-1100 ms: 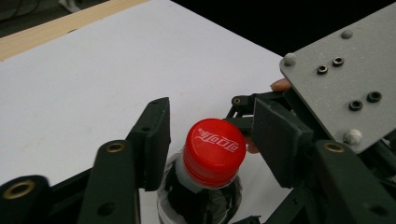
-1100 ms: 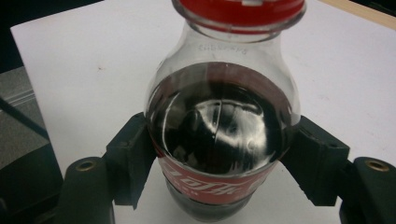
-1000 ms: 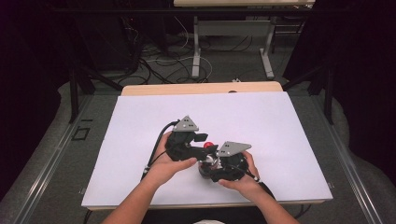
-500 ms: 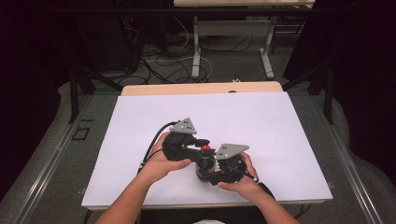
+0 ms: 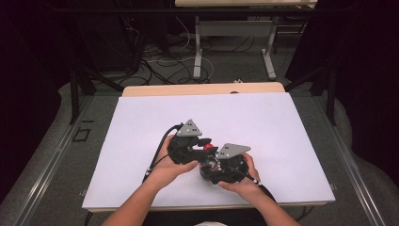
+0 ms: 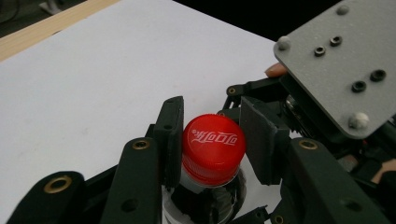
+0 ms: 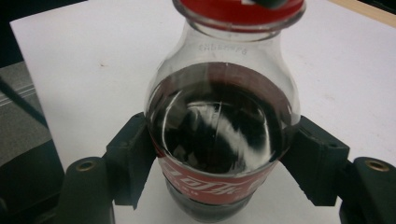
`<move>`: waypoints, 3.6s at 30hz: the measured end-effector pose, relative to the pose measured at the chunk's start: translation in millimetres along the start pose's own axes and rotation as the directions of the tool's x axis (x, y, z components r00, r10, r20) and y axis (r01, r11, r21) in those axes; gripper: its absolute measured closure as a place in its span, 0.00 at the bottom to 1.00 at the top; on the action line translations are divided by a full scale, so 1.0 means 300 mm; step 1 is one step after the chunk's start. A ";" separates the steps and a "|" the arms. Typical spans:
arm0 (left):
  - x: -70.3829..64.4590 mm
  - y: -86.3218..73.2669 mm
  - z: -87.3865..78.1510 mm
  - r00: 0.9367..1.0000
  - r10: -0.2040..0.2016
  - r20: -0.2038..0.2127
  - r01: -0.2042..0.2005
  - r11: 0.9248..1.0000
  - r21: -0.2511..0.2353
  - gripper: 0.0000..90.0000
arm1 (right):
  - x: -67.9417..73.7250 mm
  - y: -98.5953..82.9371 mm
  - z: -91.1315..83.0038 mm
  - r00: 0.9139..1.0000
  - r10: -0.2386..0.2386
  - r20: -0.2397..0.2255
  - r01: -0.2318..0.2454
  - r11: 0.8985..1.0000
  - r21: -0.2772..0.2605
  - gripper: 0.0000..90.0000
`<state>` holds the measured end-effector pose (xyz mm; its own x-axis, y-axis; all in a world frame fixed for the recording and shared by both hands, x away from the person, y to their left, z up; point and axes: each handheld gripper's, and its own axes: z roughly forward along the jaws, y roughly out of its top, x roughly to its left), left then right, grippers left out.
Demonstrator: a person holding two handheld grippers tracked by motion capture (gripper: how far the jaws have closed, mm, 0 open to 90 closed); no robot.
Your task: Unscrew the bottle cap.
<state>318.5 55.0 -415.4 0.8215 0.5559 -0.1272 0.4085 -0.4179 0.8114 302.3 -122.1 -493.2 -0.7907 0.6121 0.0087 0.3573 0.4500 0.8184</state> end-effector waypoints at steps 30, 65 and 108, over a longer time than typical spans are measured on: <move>0.064 0.011 -0.048 0.968 0.106 0.228 -0.115 0.993 0.026 0.66 | 0.009 0.006 -0.008 0.995 -0.049 -0.091 0.046 0.998 -0.035 0.33; 0.016 0.017 -0.062 0.996 0.026 0.082 -0.026 1.000 -0.004 0.54 | -0.010 -0.001 -0.014 0.999 -0.010 -0.045 0.008 0.999 -0.049 0.33; 0.007 -0.006 -0.048 0.999 -0.020 0.039 0.021 0.999 -0.048 0.54 | 0.009 -0.003 -0.006 0.999 -0.010 -0.043 0.008 0.999 -0.037 0.34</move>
<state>313.6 67.3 -409.0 0.8282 0.5356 -0.1651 0.4064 -0.3710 0.8350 299.0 -122.1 -492.8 -0.8150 0.5789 0.0256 0.3322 0.4306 0.8391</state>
